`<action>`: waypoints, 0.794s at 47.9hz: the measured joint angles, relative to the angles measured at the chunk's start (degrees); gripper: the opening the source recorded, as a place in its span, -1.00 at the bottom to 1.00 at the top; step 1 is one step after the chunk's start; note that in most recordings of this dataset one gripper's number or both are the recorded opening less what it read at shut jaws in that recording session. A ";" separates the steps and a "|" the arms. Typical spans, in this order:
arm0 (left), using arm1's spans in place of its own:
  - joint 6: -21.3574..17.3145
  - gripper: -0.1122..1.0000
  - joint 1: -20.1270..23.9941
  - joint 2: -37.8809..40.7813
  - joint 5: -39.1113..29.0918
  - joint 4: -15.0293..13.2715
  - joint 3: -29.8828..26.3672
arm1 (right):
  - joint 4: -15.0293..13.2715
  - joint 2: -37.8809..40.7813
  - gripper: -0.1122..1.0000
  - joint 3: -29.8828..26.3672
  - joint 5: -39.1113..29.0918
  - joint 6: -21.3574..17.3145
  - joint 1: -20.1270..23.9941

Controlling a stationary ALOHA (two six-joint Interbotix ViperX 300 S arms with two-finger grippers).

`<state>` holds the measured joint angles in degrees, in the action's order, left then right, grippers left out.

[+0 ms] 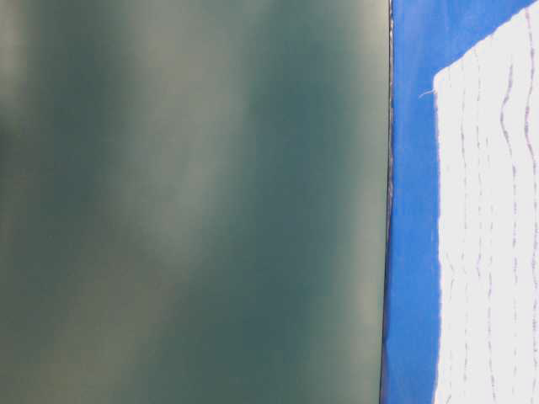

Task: Fold the blue towel.
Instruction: 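Move both grippers to the far corners of the white striped towel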

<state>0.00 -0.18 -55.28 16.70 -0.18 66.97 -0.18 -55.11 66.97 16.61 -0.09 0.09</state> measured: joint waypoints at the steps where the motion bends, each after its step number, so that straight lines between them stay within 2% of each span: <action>1: 0.00 -0.81 0.00 0.00 -0.18 -0.09 0.00 | 0.00 0.00 -0.80 0.00 0.00 0.09 0.00; 14: -1.85 -0.81 1.14 0.79 -4.75 -0.79 0.26 | -0.09 5.19 -0.80 -1.76 -0.97 0.26 -6.24; 18: -1.85 -0.81 3.69 1.85 -5.80 -0.97 0.44 | -0.09 8.70 -0.80 -2.29 -1.05 -0.35 -9.14; 32: -1.23 -0.79 16.88 9.67 -7.03 -1.14 0.79 | -0.09 25.49 -0.79 -5.62 -1.41 -1.93 -19.34; 35: -1.23 -0.70 18.98 12.39 -7.03 -1.14 0.79 | -0.09 29.62 -0.78 -7.12 -1.85 -2.11 -21.27; 38: -1.23 -0.48 20.74 15.03 -7.03 -1.14 0.79 | -0.09 33.13 -0.68 -8.35 -2.37 -2.11 -23.12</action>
<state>-1.23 20.57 -40.25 9.67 -1.32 67.76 -0.26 -21.97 58.62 14.24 -2.20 -23.03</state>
